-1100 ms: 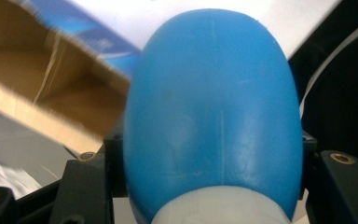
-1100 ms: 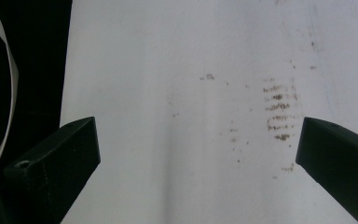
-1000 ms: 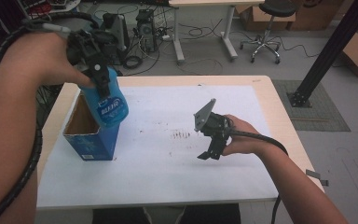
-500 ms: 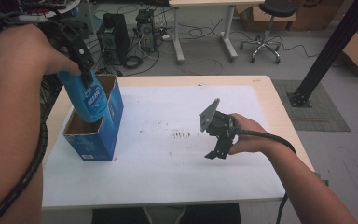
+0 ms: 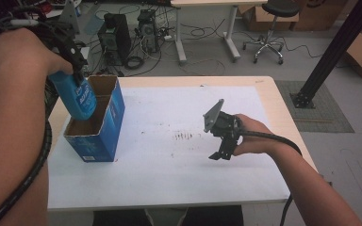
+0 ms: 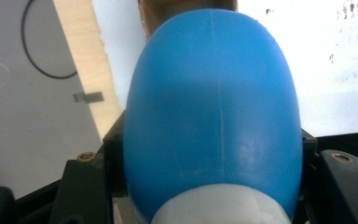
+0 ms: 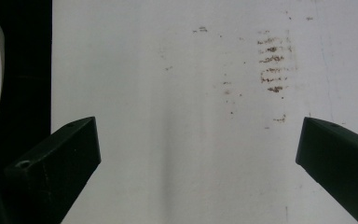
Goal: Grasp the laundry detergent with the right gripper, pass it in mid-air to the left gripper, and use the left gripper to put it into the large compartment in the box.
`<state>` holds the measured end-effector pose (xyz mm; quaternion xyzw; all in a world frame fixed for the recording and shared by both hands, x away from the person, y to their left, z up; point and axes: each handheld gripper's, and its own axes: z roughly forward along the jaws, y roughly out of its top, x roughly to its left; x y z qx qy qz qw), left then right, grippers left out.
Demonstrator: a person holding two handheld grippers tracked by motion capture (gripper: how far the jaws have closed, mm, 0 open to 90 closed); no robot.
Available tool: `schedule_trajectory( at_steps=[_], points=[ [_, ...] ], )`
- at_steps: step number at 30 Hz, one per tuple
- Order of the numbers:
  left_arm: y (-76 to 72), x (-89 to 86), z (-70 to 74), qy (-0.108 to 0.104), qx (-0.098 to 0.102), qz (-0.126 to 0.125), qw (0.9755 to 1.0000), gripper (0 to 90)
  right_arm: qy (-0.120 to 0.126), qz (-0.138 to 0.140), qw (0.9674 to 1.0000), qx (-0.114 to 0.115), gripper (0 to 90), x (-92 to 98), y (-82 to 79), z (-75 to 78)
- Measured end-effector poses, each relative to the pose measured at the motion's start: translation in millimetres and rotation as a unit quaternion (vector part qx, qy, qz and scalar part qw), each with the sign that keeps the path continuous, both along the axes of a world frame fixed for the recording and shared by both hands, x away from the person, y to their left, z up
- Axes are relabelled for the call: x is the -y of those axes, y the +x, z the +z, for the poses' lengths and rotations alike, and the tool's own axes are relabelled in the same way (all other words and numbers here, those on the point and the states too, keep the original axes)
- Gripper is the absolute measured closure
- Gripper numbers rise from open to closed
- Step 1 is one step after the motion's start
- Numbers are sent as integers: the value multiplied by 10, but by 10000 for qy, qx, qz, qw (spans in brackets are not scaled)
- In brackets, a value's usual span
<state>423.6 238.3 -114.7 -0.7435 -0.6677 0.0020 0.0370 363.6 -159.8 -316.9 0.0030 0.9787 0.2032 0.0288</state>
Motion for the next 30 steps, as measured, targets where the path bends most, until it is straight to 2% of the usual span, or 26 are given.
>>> schedule_trajectory(
  at_steps=[3,14,22,30],
  points=[
    [30,-62,-123,-132,-28,40,9999,392,-26,-4,10000,4,0,-2,2,-7],
    [87,-132,-525,-151,-176,75,9997,391,9,-28,10000,-10,0,-5,-8,-42],
    [125,-85,-899,-138,-315,-2,9994,392,27,-35,10000,9,0,11,-13,-48],
    [164,-56,-1175,-145,-406,-36,9991,392,38,-44,10000,15,0,36,-23,-65]
  ],
)
